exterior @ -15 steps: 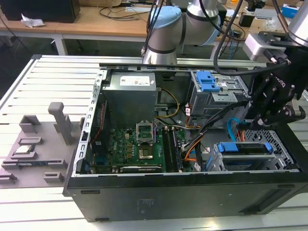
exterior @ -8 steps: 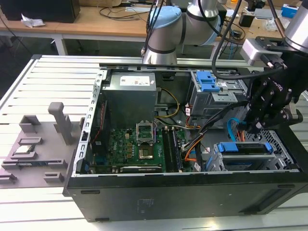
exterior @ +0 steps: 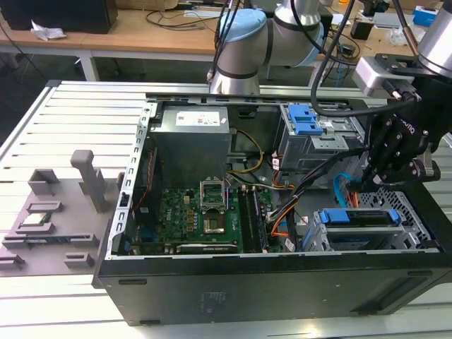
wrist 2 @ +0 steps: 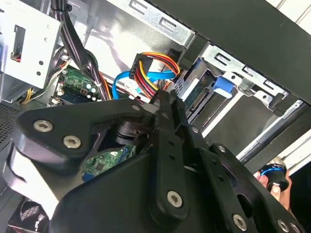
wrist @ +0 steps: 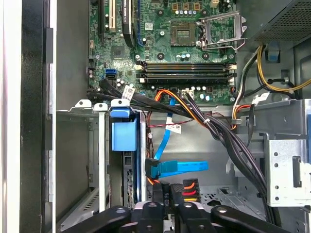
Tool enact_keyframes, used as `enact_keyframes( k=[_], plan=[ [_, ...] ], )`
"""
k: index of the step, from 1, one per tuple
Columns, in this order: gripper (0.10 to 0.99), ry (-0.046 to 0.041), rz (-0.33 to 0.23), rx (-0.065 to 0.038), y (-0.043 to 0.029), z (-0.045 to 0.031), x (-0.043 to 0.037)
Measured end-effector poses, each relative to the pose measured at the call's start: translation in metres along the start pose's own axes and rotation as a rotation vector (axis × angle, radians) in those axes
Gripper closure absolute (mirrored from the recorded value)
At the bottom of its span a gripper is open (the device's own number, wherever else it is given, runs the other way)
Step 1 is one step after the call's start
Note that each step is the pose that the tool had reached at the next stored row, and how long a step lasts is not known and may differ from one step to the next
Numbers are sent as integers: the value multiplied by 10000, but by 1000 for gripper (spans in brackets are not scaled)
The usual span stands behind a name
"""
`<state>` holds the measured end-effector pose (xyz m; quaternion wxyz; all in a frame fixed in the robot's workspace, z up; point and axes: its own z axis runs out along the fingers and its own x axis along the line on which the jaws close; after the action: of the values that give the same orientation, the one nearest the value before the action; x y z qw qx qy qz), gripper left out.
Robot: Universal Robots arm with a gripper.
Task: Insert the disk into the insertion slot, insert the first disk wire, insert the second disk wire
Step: 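Insert the first disk wire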
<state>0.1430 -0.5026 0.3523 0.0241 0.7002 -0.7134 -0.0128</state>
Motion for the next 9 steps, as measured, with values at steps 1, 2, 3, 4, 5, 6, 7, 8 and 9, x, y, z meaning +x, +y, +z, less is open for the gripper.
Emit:
enact_keyframes(
  k=[1, 2, 3, 4, 5, 6, 7, 8, 9],
  plan=[
    [918, 1, 0, 0, 0, 0, 0],
    [918, 3, 0, 0, 0, 0, 0],
    [918, 5, 1, 0, 0, 0, 0],
    [918, 6, 1, 0, 0, 0, 2],
    [918, 4, 1, 0, 0, 1, 10],
    [918, 8, 1, 0, -1, 1, 39],
    [918, 11, 1, 0, -1, 1, 64],
    [918, 17, 1, 0, -2, 3, 98],
    [918, 24, 1, 0, -3, 4, 128]
  ],
)
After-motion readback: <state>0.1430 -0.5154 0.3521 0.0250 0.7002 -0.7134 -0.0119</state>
